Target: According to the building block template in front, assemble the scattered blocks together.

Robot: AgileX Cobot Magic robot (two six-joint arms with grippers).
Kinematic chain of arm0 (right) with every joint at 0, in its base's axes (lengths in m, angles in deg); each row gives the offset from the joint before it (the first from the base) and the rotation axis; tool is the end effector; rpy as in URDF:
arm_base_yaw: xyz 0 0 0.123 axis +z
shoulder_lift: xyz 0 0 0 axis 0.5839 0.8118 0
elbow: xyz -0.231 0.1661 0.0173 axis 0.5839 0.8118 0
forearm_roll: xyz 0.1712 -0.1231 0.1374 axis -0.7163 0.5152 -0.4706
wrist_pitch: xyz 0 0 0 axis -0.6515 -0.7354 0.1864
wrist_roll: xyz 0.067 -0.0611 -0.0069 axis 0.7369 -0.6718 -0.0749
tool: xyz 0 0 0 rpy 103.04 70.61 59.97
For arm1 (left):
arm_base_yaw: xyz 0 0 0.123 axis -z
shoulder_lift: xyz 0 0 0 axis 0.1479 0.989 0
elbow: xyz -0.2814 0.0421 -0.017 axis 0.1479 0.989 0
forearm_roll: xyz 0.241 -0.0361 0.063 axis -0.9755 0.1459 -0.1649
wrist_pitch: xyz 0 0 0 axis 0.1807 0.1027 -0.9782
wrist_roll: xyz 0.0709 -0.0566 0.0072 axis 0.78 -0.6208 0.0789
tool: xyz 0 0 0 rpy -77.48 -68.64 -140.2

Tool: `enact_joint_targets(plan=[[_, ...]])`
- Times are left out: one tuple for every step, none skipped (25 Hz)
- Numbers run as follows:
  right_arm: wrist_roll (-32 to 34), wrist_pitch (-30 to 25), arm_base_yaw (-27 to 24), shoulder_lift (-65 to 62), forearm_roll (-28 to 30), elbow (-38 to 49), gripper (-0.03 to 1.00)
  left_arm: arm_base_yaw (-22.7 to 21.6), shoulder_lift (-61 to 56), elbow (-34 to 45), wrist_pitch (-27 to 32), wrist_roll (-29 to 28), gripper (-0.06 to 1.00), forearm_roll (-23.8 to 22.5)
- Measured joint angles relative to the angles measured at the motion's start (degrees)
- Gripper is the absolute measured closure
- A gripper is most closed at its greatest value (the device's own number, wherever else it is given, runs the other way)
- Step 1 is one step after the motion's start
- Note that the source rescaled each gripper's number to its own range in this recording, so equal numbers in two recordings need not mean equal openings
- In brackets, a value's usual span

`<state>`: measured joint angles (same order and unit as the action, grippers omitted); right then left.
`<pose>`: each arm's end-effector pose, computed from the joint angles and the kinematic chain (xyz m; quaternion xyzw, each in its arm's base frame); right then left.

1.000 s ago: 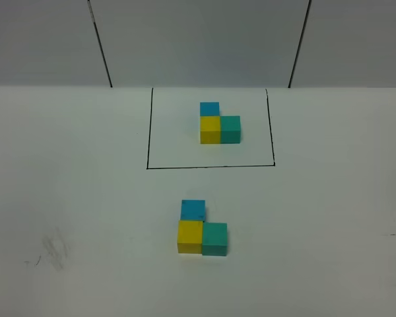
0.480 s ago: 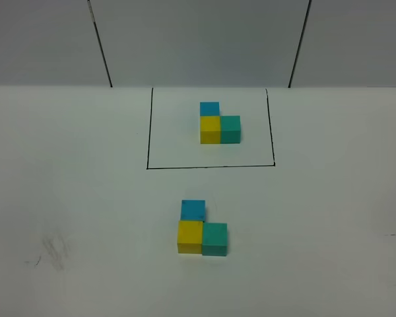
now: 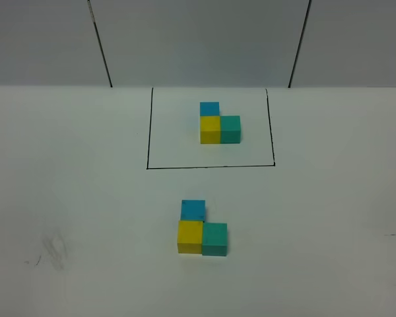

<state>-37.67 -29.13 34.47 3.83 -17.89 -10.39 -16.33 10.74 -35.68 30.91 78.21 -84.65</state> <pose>-0.0084 0.0082 0.2781 -0.0529 0.8522 0.0077 0.5205 -0.0074 0.0017 0.2783 -0.0738 0.8478 0.0442 0.5234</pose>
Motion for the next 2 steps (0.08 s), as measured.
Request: enact_joint_targets(plan=[[0.00, 0.00, 0.00, 0.00, 0.00, 0.00, 0.25, 0.00, 0.00, 0.00, 0.00, 0.00, 0.94, 0.00], [0.00, 0.00, 0.00, 0.00, 0.00, 0.00, 0.25, 0.00, 0.00, 0.00, 0.00, 0.05, 0.94, 0.00]])
